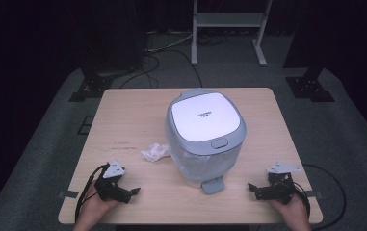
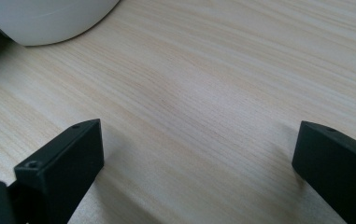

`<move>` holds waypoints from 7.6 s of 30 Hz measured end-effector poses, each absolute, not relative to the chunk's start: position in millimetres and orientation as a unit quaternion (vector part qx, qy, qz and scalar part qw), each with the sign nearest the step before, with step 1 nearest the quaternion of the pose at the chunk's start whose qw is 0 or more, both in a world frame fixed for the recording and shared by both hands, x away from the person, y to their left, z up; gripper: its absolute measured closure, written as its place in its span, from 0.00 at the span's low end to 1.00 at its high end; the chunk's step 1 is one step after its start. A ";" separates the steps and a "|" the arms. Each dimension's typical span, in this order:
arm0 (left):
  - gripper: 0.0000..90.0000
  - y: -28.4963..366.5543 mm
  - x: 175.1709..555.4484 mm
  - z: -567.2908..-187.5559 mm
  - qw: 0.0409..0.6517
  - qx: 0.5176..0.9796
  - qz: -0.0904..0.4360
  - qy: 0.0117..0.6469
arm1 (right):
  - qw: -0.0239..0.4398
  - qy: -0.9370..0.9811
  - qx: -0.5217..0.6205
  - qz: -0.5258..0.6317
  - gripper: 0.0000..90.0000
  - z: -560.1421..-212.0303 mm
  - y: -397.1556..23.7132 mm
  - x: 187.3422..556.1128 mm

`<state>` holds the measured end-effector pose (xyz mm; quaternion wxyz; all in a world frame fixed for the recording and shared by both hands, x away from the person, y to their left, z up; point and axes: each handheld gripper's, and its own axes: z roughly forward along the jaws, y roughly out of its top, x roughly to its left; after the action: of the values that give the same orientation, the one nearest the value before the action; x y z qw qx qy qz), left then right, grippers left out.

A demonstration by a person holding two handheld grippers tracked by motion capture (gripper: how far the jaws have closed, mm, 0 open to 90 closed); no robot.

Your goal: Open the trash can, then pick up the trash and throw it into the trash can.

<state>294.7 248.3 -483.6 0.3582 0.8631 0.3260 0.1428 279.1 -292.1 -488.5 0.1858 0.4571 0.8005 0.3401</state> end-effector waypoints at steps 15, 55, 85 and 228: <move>0.00 248.3 294.7 -483.6 0.358 0.863 0.143 0.326 | 0.170 0.800 0.457 0.349 0.01 -487.0 -297.2 277.6; 0.00 248.6 294.3 -483.6 0.358 0.864 0.143 0.325 | 0.158 0.801 0.385 0.430 0.53 -428.0 -297.3 271.6; 0.00 248.8 294.3 -483.5 0.358 0.864 0.142 0.324 | 0.093 0.785 0.322 0.521 1.00 -355.1 -296.4 273.2; 0.00 248.1 294.6 -483.8 0.360 0.863 0.142 0.325 | 0.158 0.769 0.329 0.525 0.20 -324.8 -279.0 259.0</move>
<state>294.6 248.1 -483.8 0.3598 0.8630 0.3248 0.1424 259.0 -279.0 -324.8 0.1578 0.3294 0.7687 0.5251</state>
